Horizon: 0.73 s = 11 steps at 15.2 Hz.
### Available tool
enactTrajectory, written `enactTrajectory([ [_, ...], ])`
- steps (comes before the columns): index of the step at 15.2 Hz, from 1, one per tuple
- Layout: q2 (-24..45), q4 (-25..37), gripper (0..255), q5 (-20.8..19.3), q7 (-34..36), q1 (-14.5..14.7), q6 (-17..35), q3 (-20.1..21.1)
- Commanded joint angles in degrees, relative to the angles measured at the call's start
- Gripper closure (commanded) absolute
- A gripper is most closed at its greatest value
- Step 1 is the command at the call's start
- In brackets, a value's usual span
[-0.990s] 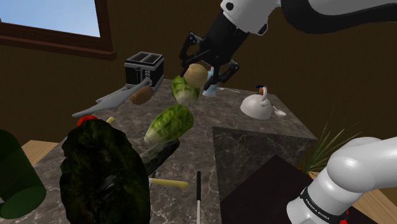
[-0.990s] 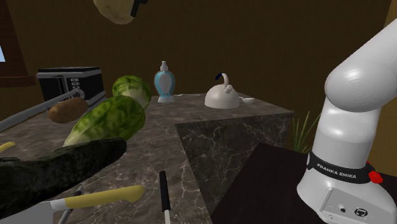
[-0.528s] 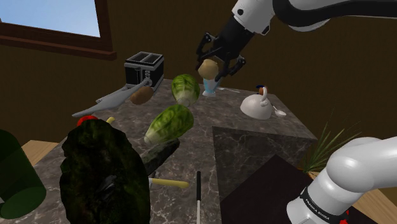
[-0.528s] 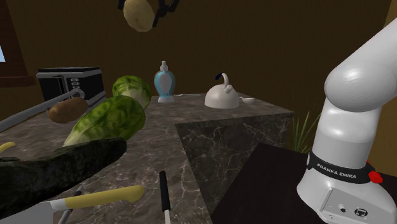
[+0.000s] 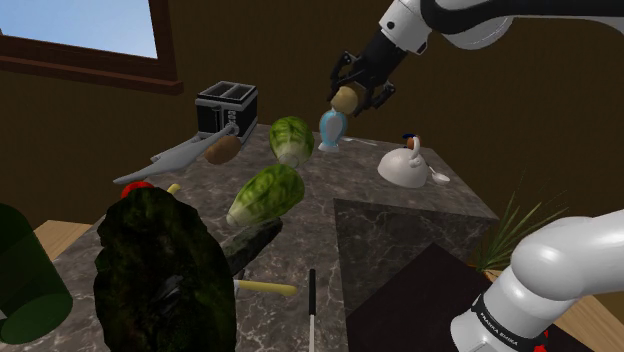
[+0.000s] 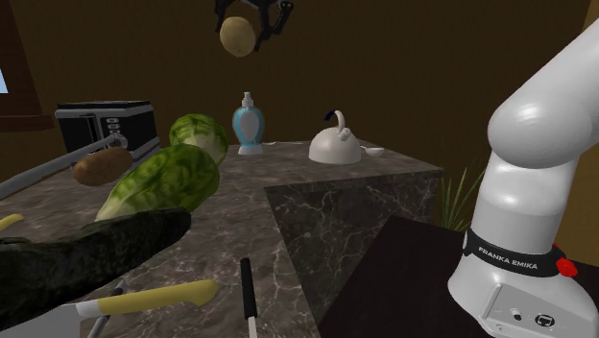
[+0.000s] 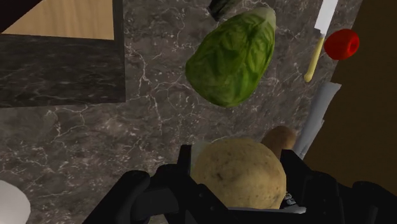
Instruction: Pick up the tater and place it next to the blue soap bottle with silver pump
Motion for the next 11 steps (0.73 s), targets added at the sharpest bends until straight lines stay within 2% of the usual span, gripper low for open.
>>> enactTrajectory([
  [1, 0.9, 0.4, 255, -0.3, -2.7, -0.6, -0.2, -2.2],
  [11, 10.5, 7.0, 255, -1.7, -14.9, -4.4, -0.6, -11.5],
])
